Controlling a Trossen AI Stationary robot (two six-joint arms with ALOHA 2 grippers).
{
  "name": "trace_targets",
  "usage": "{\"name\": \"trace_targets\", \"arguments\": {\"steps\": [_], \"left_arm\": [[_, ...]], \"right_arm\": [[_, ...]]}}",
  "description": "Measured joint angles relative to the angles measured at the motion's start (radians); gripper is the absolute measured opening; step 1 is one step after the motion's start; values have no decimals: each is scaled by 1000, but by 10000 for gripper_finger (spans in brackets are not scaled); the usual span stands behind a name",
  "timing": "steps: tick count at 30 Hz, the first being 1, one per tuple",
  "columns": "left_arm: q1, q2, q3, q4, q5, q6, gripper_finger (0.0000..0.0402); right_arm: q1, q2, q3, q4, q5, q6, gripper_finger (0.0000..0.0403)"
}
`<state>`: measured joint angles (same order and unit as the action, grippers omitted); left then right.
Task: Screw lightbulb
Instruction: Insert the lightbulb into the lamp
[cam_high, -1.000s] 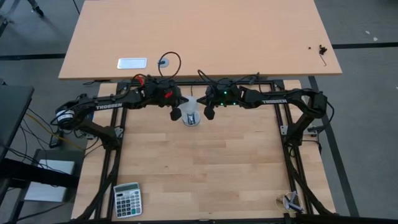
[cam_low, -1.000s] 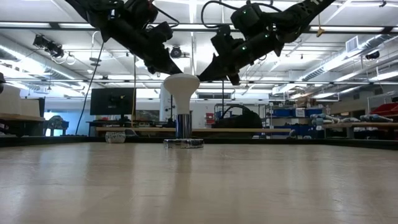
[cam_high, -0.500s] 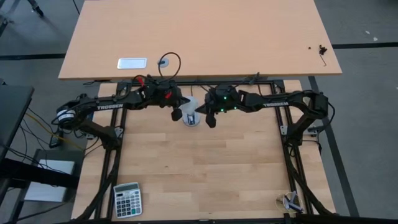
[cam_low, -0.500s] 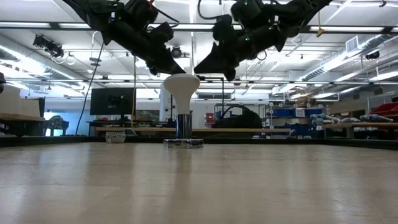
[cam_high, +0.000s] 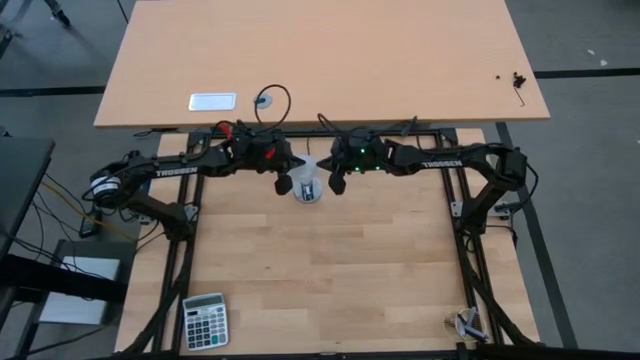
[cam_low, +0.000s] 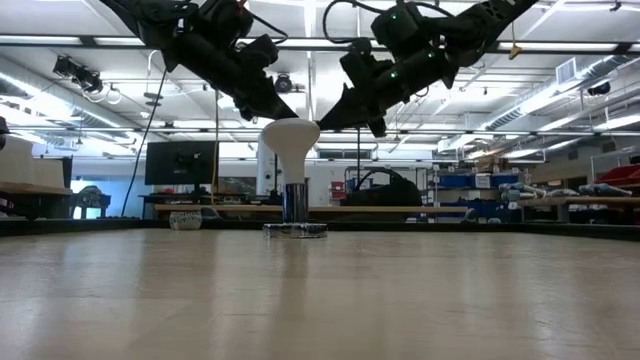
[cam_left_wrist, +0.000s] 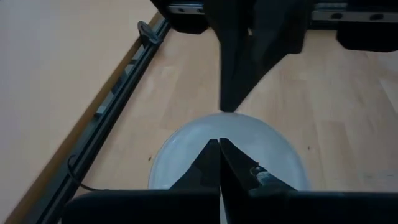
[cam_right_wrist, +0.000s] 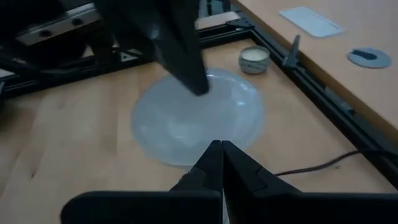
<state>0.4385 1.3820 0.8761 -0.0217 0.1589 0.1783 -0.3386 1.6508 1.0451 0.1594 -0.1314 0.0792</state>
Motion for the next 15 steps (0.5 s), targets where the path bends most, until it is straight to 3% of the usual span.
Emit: {"name": "trace_targets", "arguments": {"steps": [10,15], "left_arm": [[0,1,0,13,2,0,0],[0,1,0,12,2,0,0]], "right_arm": [[54,1,0,2,-117,15,9],[52,-35,0,-6,-66,0,9]]}}
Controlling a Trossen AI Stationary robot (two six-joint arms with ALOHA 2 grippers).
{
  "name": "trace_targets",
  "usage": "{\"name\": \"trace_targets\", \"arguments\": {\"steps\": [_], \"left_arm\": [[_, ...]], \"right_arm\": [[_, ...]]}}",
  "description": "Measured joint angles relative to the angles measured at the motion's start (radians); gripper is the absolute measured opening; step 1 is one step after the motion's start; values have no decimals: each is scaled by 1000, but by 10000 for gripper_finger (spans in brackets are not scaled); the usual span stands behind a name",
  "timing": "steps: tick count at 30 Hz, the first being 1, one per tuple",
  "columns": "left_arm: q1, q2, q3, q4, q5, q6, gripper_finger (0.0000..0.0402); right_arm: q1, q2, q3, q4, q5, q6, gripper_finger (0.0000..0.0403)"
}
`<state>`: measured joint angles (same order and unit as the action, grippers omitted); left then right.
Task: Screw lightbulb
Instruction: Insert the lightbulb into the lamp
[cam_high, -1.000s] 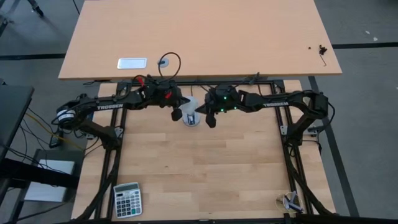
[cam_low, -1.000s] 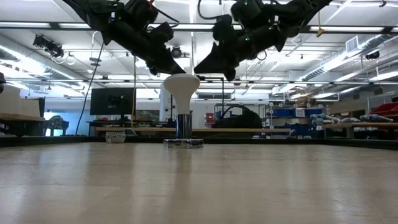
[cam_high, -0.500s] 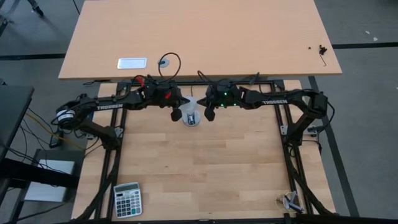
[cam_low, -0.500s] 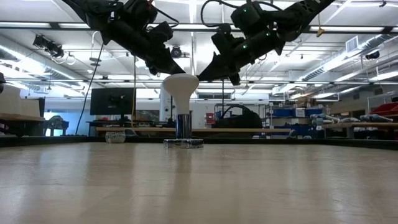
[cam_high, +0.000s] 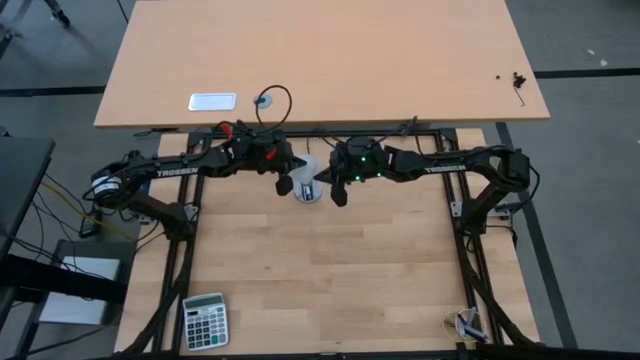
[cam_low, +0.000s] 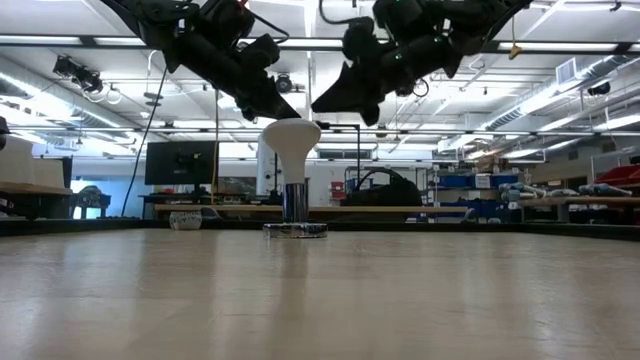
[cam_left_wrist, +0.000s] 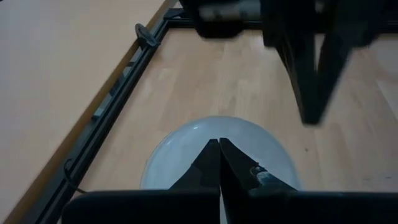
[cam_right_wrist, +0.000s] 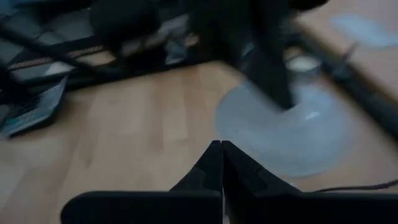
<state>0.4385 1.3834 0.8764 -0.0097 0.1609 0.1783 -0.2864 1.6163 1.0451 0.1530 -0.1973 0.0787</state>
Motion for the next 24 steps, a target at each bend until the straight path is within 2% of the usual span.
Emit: {"name": "trace_targets", "arguments": {"steps": [3,6,18,24], "left_arm": [[0,0,0,0,10,0,0],[0,0,0,1,13,0,0],[-1,0,-1,11,17,2,0],[-1,0,-1,21,16,1,0]], "right_arm": [[-24,-12,1,0,83,-7,9],[-51,-11,0,-10,101,-6,9],[-38,18,1,-14,57,8,9],[-9,18,0,-26,1,18,9]]}}
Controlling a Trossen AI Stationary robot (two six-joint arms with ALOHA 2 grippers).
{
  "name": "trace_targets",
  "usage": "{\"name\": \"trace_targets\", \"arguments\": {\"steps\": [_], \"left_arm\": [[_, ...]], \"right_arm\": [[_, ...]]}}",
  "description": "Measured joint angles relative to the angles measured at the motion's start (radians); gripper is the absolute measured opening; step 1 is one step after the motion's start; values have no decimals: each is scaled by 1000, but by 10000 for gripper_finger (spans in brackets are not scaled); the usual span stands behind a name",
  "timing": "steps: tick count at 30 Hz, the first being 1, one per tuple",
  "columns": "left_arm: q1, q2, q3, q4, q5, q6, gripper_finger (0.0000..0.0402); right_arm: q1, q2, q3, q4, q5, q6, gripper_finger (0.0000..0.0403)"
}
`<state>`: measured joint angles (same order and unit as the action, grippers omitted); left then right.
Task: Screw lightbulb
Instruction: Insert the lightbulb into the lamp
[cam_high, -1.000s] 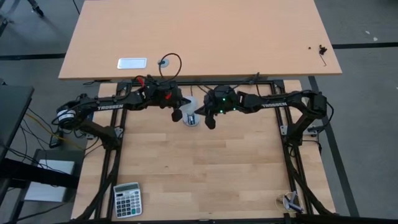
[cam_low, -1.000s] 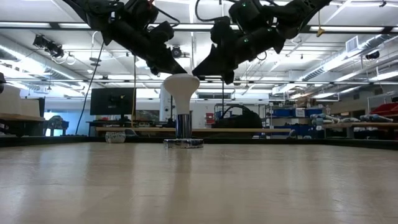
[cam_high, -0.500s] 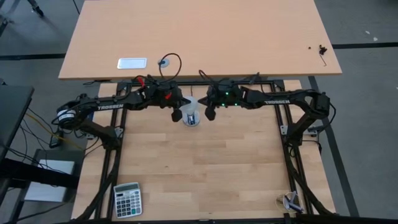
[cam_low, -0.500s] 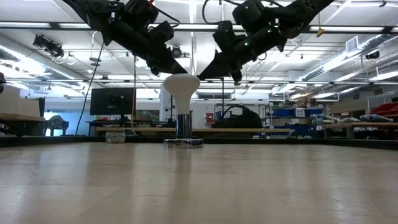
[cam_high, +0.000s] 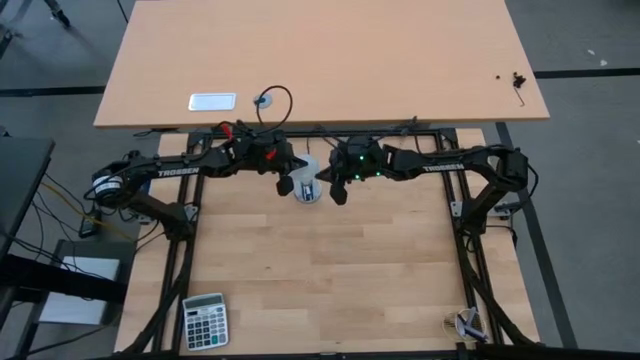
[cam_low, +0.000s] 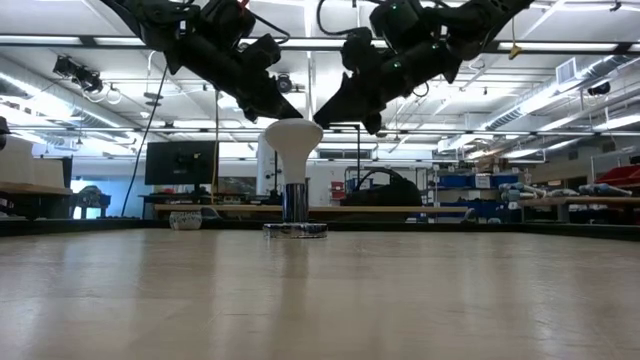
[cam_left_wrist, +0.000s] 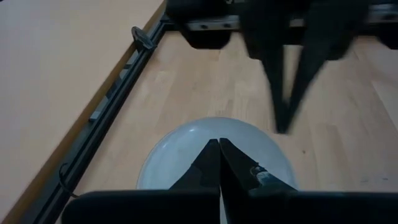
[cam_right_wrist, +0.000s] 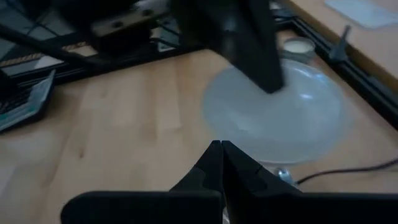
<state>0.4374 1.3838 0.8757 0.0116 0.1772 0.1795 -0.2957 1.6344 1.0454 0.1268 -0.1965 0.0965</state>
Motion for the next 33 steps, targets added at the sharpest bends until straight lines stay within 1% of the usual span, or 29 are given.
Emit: {"name": "trace_targets", "arguments": {"steps": [2,7,10,16,23,27,30,33], "left_arm": [[0,0,0,-1,0,0,0],[0,0,0,-1,11,-1,0],[-2,-1,0,-1,18,-1,0],[-2,0,0,0,18,-1,0],[-2,-1,0,3,19,-2,0],[-1,-1,0,3,22,-5,0],[-2,0,0,4,21,-5,0],[-1,0,0,4,19,-5,0]], "right_arm": [[11,-4,0,8,7,-10,9],[13,-28,0,23,156,-48,9],[-2,-23,0,17,172,-52,9],[-15,-16,0,-8,142,-41,9],[-7,0,2,-1,68,-14,9],[7,18,4,17,17,-7,9],[30,26,-2,-2,4,-9,9],[51,16,0,33,-15,-9,9]]}}
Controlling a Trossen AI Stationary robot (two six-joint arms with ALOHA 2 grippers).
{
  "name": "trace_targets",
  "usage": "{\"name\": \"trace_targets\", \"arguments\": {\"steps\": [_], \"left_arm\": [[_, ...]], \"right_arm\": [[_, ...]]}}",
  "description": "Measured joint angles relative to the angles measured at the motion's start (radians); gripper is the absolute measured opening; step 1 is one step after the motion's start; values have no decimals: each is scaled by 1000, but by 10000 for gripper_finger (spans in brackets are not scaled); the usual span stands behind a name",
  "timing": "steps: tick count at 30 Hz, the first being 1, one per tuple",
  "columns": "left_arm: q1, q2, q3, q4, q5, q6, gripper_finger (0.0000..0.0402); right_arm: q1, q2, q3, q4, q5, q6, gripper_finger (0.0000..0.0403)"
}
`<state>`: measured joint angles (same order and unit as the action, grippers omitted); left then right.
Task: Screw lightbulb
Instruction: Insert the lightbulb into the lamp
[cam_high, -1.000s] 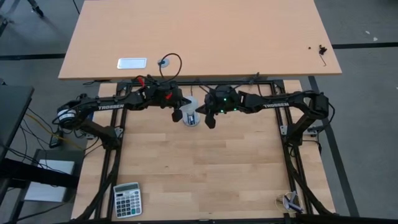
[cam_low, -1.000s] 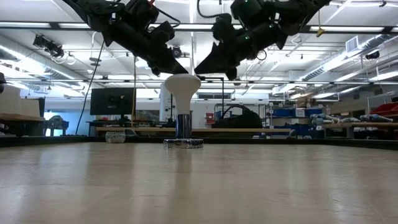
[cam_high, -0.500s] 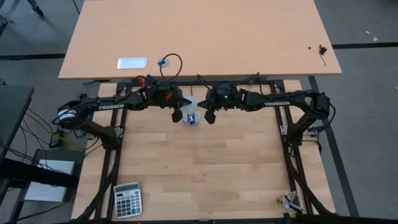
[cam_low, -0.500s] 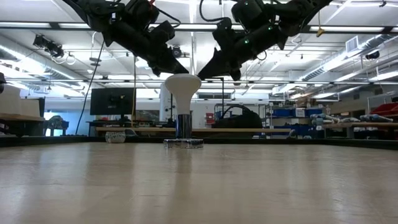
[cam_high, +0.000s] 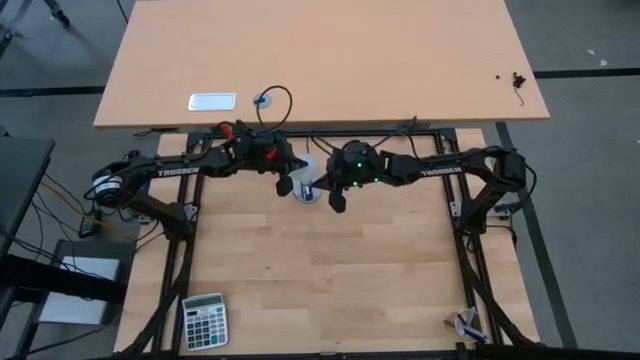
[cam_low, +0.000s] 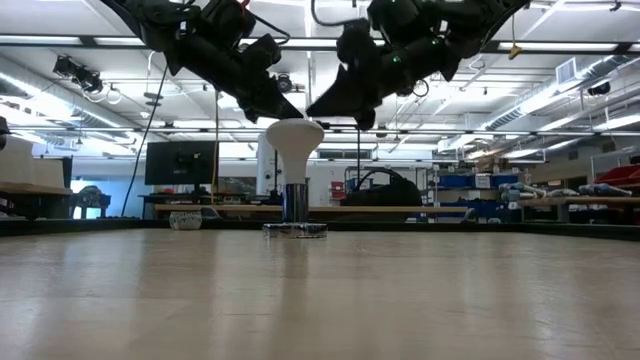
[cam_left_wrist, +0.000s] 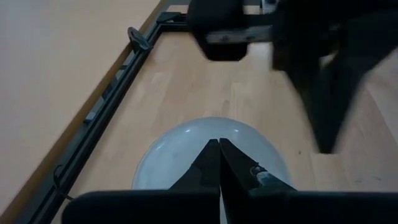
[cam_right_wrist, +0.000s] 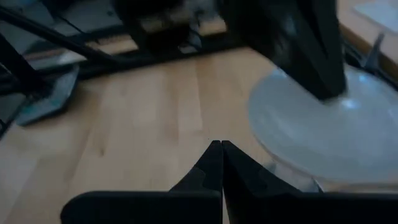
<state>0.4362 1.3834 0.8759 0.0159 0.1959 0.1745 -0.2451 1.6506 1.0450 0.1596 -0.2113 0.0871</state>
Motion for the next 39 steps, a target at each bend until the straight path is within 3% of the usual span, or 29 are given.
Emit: {"name": "trace_targets", "arguments": {"steps": [3,7,10,32,39], "left_arm": [[0,0,0,-4,0,0,0],[0,-1,1,-8,0,0,0],[-1,-1,1,-7,0,0,0],[-19,29,1,27,0,-5,0],[-20,30,1,32,-5,-6,0]], "right_arm": [[12,-11,0,-3,27,-3,9],[-17,-35,0,-9,186,-18,9],[-54,-33,1,-27,204,-19,9],[-61,-33,1,-68,135,-35,9],[-27,-32,1,-53,15,-27,9]]}}
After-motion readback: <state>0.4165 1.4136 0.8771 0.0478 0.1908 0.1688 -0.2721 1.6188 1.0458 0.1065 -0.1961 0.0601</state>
